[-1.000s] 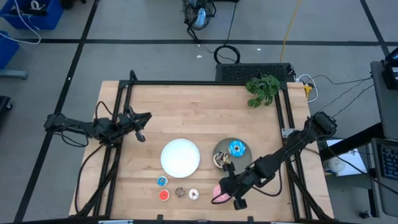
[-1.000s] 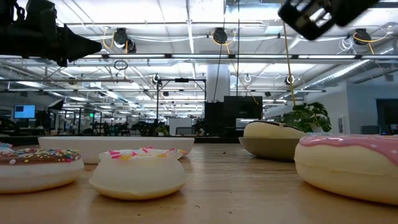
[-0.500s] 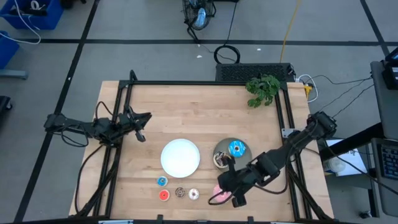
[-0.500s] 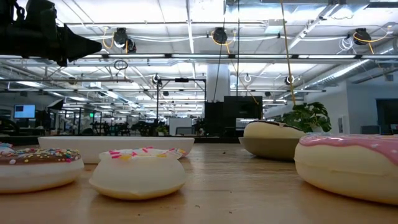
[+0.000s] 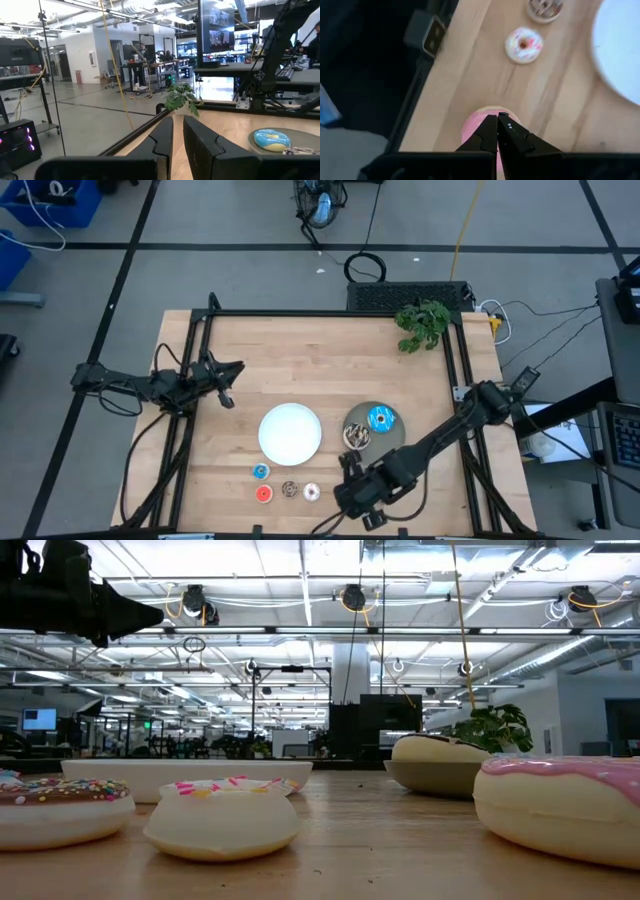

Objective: Pick & Place donuts
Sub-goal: Put the big pink donut on the gray plate

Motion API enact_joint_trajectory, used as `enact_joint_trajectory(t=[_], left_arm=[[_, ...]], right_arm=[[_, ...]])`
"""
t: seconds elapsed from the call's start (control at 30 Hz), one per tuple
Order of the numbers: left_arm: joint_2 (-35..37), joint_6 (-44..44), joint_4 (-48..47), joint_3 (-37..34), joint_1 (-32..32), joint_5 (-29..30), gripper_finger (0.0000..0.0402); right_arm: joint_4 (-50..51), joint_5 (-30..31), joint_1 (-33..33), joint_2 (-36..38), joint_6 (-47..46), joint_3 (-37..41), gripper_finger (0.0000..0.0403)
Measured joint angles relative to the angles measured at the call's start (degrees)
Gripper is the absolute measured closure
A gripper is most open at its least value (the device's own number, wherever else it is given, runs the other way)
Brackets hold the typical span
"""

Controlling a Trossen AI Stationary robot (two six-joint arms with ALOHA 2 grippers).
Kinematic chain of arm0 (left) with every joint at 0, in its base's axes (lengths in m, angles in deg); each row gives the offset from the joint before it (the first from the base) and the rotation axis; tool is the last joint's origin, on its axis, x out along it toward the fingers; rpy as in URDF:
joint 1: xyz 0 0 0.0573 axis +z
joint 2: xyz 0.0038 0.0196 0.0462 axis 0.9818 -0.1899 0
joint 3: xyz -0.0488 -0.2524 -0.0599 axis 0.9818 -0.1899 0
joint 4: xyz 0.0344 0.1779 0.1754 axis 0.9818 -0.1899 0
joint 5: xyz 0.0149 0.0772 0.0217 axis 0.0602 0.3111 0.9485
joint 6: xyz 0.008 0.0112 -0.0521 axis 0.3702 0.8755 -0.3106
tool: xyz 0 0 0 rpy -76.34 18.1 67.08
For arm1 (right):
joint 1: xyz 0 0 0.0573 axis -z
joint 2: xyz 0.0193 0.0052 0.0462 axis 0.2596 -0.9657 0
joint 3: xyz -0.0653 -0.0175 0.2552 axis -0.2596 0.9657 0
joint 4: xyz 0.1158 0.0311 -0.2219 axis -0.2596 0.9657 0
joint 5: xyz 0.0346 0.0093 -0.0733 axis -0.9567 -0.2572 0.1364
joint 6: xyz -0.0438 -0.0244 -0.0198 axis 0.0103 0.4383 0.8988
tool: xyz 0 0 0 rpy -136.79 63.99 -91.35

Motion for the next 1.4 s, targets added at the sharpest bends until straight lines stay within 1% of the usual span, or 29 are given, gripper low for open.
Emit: enact_joint_trajectory(t=[0.13, 0.27, 0.37, 0.63, 0.77, 0.9, 1.07, 1.4], left_arm=[[0.0, 0.0, -0.2, 0.0, 0.0, 0.0, 0.035], [0.0, 0.0, -0.3, 0.0, 0.0, 0.0, 0.035], [0.0, 0.4, -0.4, 0.0, 0.0, 0.0, 0.035], [0.0, 0.4, -0.5, 0.0, 0.0, 0.0, 0.035], [0.0, 0.6, -0.5, 0.0, 0.0, 0.0, 0.035], [0.0, 0.6, -0.5, 0.0, 0.0, 0.0, 0.035], [0.0, 0.2, -0.6, 0.0, 0.0, 0.1, 0.035], [0.0, 0.4, -0.6, 0.0, 0.0, 0.2, 0.035]], right_arm=[[0.0, 0.1, -0.3, -1.7, 0.9, 0.0, 0.0394], [0.0, 0.0, -0.2, -1.9, 1.2, 0.9, 0.0364], [0.2, 0.1, 0.1, -1.9, 2.0, 2.3, 0.0328], [-5.1, -0.1, 0.5, -1.9, 6.6, 8.4, 0.0208], [-6.7, 0.0, 0.5, -1.9, 8.4, 9.5, 0.0169], [-9.8, 0.0, 1.1, -1.8, 8.4, 11.1, 0.016], [-13.1, 0.1, 2.1, -1.9, 6.8, 14.4, 0.0166], [-14.2, 0.0, 2.8, -1.9, 6.5, 19.7, 0.0168]])
